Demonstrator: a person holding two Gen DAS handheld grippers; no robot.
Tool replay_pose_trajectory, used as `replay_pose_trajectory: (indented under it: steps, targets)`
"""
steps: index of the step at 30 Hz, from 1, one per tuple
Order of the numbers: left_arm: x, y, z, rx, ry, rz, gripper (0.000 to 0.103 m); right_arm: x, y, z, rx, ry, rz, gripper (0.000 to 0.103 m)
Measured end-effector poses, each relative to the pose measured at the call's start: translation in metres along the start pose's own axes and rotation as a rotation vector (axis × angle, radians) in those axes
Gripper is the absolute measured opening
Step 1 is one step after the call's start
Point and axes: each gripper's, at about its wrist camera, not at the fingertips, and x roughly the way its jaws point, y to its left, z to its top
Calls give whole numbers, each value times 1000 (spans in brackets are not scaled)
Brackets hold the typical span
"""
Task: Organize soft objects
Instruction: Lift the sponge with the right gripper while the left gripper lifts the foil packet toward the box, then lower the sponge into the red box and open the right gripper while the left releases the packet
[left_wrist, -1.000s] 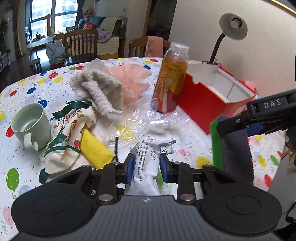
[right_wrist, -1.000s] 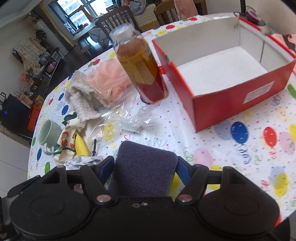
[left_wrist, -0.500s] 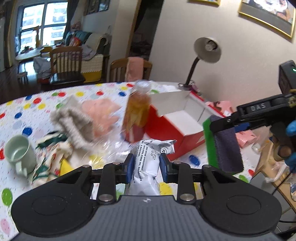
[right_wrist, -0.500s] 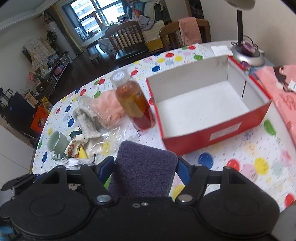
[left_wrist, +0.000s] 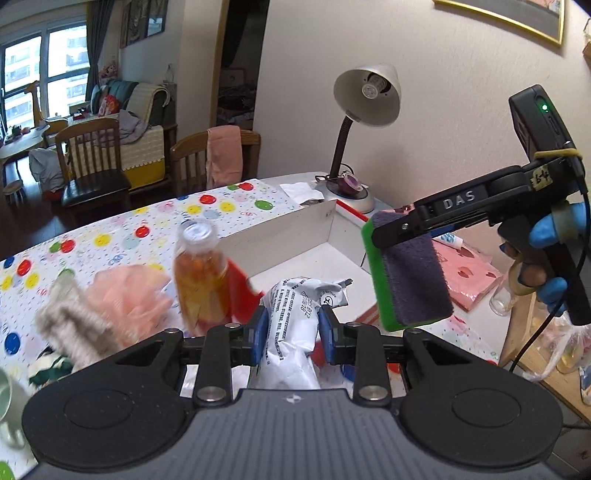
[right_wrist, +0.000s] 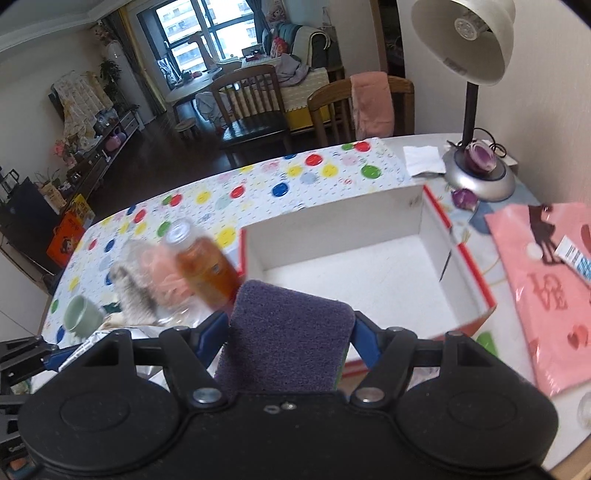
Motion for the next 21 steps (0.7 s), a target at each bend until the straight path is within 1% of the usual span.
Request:
replay_pose_trajectory:
  steps: [3, 9, 11, 16, 21]
  targets:
    - [21, -7, 17, 7, 13, 2, 29, 13, -18, 13, -1, 19, 10, 71]
    - [62, -22, 43, 15, 44, 7, 29, 32, -51, 37, -4, 14, -32, 71]
    - [79, -27, 49, 14, 61, 9, 29, 41, -63, 44, -5, 15, -44, 71]
    - [123, -39, 57, 41, 103, 47, 29, 73, -92, 56, 12, 54, -56, 71]
    - [168, -43, 61, 42, 151, 85, 29, 105, -108, 61, 0, 90, -68, 71]
